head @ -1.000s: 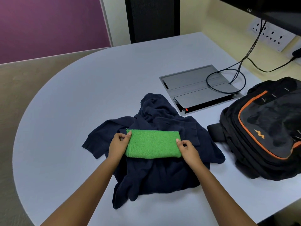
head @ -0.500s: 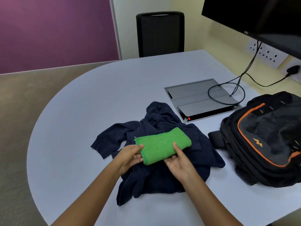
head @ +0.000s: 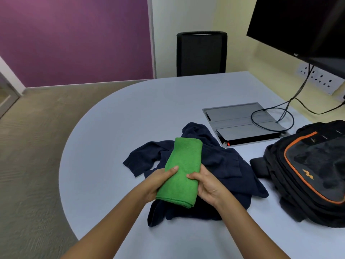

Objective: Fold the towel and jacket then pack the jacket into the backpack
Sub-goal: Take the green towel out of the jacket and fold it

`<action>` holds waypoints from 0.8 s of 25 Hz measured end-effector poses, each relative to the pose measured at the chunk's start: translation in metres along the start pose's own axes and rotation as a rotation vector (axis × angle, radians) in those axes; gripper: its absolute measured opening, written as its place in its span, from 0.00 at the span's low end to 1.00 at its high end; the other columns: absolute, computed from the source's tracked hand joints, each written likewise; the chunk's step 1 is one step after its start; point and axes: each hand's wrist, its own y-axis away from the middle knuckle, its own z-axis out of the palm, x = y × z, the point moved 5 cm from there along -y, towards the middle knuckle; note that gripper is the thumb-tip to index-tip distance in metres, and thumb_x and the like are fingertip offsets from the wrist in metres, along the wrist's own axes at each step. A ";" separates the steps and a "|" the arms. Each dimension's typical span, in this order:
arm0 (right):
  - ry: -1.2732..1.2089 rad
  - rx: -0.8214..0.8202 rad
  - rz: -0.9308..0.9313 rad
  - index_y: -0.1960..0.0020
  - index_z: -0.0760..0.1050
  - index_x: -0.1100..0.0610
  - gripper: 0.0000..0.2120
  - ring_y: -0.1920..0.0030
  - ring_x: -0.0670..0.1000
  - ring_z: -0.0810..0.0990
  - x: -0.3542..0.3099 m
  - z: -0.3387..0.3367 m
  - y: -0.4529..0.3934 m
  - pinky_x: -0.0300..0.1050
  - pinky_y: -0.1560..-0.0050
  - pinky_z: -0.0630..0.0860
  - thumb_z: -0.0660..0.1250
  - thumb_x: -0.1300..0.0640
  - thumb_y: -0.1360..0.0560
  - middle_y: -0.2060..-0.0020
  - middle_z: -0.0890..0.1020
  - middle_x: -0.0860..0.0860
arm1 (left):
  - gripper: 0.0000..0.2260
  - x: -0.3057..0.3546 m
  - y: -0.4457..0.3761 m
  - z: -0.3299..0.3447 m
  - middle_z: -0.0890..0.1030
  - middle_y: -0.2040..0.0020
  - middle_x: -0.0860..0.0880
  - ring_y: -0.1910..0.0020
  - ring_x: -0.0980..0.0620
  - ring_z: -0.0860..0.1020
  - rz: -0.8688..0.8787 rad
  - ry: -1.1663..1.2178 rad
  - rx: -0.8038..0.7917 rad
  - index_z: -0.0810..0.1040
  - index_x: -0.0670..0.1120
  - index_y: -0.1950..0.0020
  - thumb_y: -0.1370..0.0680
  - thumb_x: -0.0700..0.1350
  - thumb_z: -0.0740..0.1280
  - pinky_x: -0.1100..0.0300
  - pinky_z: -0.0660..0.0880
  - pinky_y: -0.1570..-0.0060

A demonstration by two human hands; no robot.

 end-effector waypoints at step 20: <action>0.337 0.127 0.197 0.37 0.70 0.56 0.19 0.48 0.57 0.82 0.110 0.159 -0.166 0.48 0.62 0.80 0.69 0.60 0.26 0.45 0.81 0.57 | 0.15 0.049 -0.007 -0.240 0.78 0.45 0.49 0.55 0.52 0.78 0.133 -0.187 0.279 0.67 0.54 0.35 0.21 0.46 0.62 0.63 0.76 0.70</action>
